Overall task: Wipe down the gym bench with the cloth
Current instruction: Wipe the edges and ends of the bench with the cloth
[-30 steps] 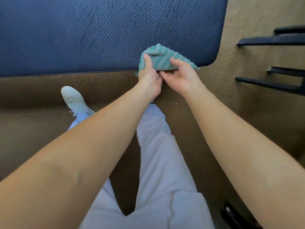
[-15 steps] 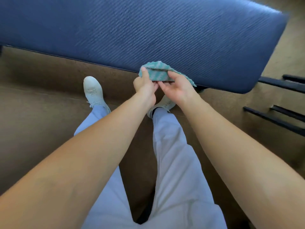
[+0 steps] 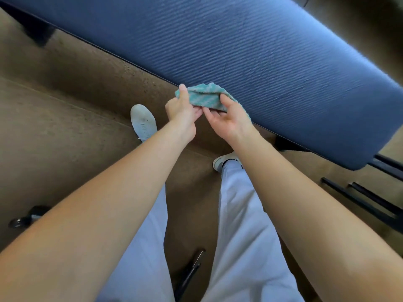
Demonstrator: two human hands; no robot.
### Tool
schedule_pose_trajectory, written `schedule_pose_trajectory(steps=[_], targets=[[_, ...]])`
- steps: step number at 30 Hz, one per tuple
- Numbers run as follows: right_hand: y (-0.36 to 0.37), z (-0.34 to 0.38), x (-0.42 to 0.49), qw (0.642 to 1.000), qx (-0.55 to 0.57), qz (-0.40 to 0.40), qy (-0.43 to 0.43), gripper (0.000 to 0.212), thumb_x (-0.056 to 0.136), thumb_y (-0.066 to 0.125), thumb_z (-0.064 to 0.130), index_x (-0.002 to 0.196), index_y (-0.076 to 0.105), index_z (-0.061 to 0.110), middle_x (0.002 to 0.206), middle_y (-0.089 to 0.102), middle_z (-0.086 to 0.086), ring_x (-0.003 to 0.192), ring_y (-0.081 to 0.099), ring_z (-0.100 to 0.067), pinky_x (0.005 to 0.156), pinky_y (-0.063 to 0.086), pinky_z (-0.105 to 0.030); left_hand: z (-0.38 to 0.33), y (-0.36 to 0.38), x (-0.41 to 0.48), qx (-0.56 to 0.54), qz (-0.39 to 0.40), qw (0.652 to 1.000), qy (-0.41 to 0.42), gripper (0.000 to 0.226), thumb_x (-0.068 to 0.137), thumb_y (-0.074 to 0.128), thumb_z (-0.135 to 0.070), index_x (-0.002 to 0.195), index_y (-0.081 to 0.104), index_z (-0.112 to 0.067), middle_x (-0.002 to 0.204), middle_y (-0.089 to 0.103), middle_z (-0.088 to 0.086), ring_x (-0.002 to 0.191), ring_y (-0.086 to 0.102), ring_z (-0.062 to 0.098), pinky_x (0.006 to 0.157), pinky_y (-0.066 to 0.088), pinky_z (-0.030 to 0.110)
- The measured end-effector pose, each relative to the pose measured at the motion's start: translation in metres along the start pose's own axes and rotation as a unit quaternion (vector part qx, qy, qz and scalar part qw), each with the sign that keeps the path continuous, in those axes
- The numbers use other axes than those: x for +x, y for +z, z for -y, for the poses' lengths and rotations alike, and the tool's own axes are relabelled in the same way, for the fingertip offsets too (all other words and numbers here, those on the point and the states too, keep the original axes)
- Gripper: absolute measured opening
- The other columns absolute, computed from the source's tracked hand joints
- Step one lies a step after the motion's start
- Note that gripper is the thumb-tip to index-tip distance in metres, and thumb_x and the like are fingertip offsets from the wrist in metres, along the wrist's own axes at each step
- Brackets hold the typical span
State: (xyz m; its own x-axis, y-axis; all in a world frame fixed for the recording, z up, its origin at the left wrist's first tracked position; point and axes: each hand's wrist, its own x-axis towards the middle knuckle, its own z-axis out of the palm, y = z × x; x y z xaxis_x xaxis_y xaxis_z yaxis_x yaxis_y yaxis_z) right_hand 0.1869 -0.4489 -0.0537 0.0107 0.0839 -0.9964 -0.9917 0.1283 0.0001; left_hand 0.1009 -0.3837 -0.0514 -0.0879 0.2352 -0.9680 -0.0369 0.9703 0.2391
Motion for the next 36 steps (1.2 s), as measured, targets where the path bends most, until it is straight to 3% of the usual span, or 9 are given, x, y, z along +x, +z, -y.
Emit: schedule_pose_trajectory(steps=[12,18,22,23,26,28,31,33,36], targets=[[0.143,-0.111,0.005,0.999,-0.035,-0.006,0.017,0.044,0.099,0.062,0.009,0.141,0.049,0.007,0.136,0.058,-0.026,0.128,0.058,-0.041,0.107,0.051,-0.05,-0.144,-0.086,0.042,0.001,-0.032,0.999,0.022,0.042,0.107,0.048,-0.042,0.13,0.06,-0.009,0.121,0.072,0.012,0.105,0.074,0.022,0.084,0.062,0.032],[0.199,-0.147,0.004,0.95,-0.303,0.013,0.078,0.056,0.104,0.05,0.046,0.134,0.053,-0.002,0.126,0.066,-0.025,0.113,0.068,-0.036,0.097,0.058,-0.045,-0.209,-0.118,0.054,-0.028,-0.078,0.995,0.047,0.041,0.106,0.048,-0.044,0.127,0.059,-0.01,0.123,0.069,0.013,0.105,0.073,0.024,0.081,0.064,0.033],[0.217,-0.154,-0.002,0.78,-0.624,0.026,-0.05,0.06,0.101,0.05,0.053,0.098,0.073,-0.002,0.089,0.078,-0.019,0.08,0.078,-0.032,0.078,0.065,-0.044,-0.237,-0.133,0.059,-0.018,-0.08,0.996,0.041,0.03,0.106,0.05,-0.043,0.116,0.056,-0.015,0.121,0.071,0.01,0.104,0.073,0.022,0.08,0.062,0.034],[0.217,-0.154,-0.001,0.7,-0.692,0.04,-0.171,0.051,0.099,0.055,0.047,0.088,0.075,0.002,0.082,0.078,-0.014,0.077,0.077,-0.03,0.079,0.064,-0.046,-0.242,-0.135,0.061,-0.012,-0.072,0.997,0.031,0.029,0.107,0.05,-0.042,0.117,0.054,-0.015,0.12,0.07,0.01,0.104,0.073,0.022,0.079,0.063,0.034],[0.214,-0.153,0.017,0.338,-0.768,0.211,-0.501,0.02,0.092,0.065,0.022,0.095,0.074,0.004,0.101,0.075,-0.011,0.094,0.07,-0.031,0.093,0.053,-0.04,-0.257,-0.14,0.062,-0.011,-0.045,0.999,-0.011,0.034,0.107,0.049,-0.04,0.129,0.051,-0.014,0.118,0.067,0.011,0.102,0.072,0.025,0.077,0.063,0.038],[0.215,-0.149,0.037,0.157,-0.759,0.315,-0.548,0.03,0.091,0.068,0.01,0.118,0.066,-0.004,0.131,0.062,-0.023,0.12,0.061,-0.04,0.109,0.045,-0.042,-0.265,-0.141,0.067,-0.01,-0.038,0.999,-0.022,0.04,0.107,0.048,-0.041,0.133,0.051,-0.011,0.121,0.067,0.014,0.106,0.071,0.029,0.087,0.063,0.042],[0.226,-0.143,0.056,-0.051,-0.81,0.274,-0.517,0.069,0.094,0.058,0.02,0.153,0.033,-0.006,0.163,0.028,-0.025,0.152,0.029,-0.039,0.125,0.026,-0.049,-0.269,-0.141,0.077,0.007,-0.046,0.999,-0.02,0.054,0.108,0.044,-0.044,0.14,0.051,-0.001,0.131,0.067,0.018,0.114,0.07,0.031,0.09,0.061,0.037],[0.231,-0.144,0.059,-0.112,-0.816,0.228,-0.519,0.07,0.102,0.047,0.024,0.16,0.016,0.001,0.169,0.015,-0.018,0.157,0.015,-0.033,0.128,0.017,-0.047,-0.269,-0.142,0.08,0.006,-0.061,0.998,-0.015,0.056,0.108,0.043,-0.044,0.141,0.05,0.002,0.132,0.066,0.019,0.116,0.07,0.031,0.088,0.061,0.035],[0.244,-0.151,0.062,-0.126,-0.813,0.201,-0.532,0.065,0.106,0.036,0.015,0.162,0.006,0.004,0.17,0.008,-0.016,0.158,0.009,-0.032,0.128,0.014,-0.046,-0.277,-0.141,0.088,0.004,-0.085,0.996,-0.005,0.056,0.108,0.042,-0.046,0.139,0.051,0.0,0.13,0.067,0.018,0.113,0.071,0.03,0.089,0.062,0.037]])
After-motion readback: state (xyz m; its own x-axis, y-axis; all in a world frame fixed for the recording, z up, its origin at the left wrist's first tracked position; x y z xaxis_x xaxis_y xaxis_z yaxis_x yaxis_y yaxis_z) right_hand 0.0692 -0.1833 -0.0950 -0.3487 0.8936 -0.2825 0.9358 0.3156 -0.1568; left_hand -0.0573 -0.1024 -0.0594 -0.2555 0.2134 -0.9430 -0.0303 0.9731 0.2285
